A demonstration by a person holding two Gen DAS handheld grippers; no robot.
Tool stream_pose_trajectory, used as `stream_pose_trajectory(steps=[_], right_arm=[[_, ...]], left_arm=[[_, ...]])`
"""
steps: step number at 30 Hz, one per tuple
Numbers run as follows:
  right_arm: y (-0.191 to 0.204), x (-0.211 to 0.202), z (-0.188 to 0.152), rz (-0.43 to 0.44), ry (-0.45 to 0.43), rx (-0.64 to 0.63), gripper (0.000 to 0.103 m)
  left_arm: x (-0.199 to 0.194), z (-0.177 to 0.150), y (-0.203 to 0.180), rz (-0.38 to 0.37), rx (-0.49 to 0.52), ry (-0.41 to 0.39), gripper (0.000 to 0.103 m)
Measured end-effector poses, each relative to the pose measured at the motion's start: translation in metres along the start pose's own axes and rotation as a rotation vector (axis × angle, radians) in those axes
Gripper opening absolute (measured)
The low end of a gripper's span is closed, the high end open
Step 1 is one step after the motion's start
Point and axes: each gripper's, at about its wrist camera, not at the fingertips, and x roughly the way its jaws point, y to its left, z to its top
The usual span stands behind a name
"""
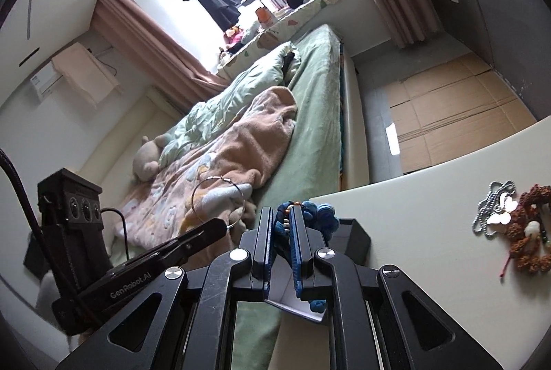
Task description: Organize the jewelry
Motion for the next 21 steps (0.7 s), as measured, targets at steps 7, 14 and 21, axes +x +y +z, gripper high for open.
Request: stream_pose_trajectory(steps=[7, 14, 21], right_arm=[[-0.010, 0.011, -0.010, -0.075, 0.060, -0.002, 0.059], [-0.037, -0.017, -0.009, -0.152, 0.033, 0.050, 0.059], [-0.064, -0.043, -0.009, -0.119, 0.026, 0.125, 0.073]], left_arm=[[0.016, -0.004, -0.005, -0.015, 0.010, 0.082, 0.001], [0.048, -0.012, 0.007, -0.008, -0.092, 0.259, 0.028], [0.037, -0.012, 0.005, -0.013, -0.136, 0.192, 0.064]])
